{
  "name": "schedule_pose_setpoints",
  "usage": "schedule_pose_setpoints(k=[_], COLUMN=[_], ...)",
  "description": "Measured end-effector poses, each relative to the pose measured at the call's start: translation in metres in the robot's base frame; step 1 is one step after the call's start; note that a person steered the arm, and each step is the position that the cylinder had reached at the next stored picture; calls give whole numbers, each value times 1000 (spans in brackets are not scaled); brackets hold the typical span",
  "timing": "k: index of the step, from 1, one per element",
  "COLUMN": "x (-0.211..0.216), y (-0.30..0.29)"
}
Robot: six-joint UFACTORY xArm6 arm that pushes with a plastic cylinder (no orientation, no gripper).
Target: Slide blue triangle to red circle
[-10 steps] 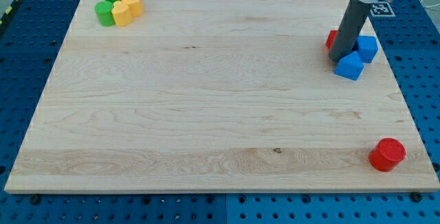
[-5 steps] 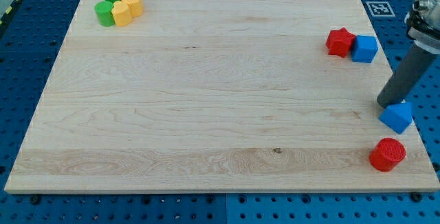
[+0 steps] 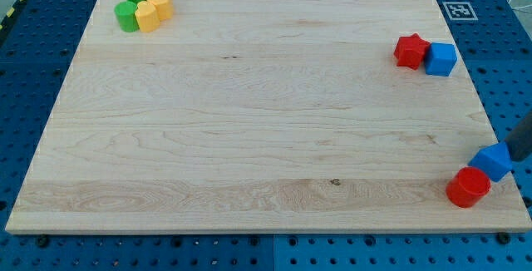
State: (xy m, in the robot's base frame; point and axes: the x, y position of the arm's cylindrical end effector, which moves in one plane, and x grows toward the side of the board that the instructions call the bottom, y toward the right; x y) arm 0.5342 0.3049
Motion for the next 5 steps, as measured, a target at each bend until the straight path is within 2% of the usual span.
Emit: schedule_pose_setpoints(k=[4,5], x=[31,26], y=[-14,15])
